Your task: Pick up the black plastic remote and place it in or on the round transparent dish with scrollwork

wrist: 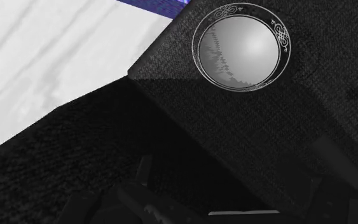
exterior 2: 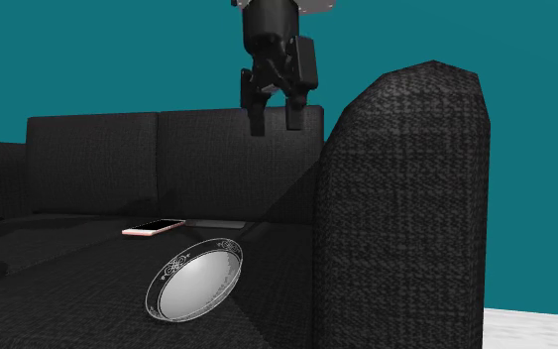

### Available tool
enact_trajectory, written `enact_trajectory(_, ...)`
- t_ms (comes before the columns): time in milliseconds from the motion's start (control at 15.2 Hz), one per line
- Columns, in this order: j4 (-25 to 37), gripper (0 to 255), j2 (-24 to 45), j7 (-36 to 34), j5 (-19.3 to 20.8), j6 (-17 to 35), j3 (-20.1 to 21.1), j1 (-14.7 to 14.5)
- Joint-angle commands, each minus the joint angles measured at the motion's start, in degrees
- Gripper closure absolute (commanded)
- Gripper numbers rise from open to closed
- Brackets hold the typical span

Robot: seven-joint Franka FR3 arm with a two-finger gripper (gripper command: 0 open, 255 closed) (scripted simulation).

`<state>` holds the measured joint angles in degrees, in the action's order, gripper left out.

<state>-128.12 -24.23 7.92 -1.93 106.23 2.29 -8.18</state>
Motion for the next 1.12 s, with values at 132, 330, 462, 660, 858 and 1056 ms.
enact_trajectory(132, 2.4, 0, 6.3, 2.4, -0.9, 2.7, 1.6, -2.2)
enact_trajectory(330, 4.5, 0, 11.1, 3.9, -1.4, 4.6, 3.0, -3.9)
enact_trajectory(462, 6.1, 0, 14.3, 4.8, -1.6, 5.7, 4.0, -5.0)
enact_trajectory(660, 8.6, 0, 19.1, 6.1, -1.7, 7.2, 5.5, -6.6)
enact_trajectory(858, 11.3, 0, 23.8, 7.3, -1.6, 8.3, 7.0, -8.2)
enact_trajectory(1056, 14.2, 0, 28.5, 8.4, -1.3, 9.2, 8.6, -9.8)
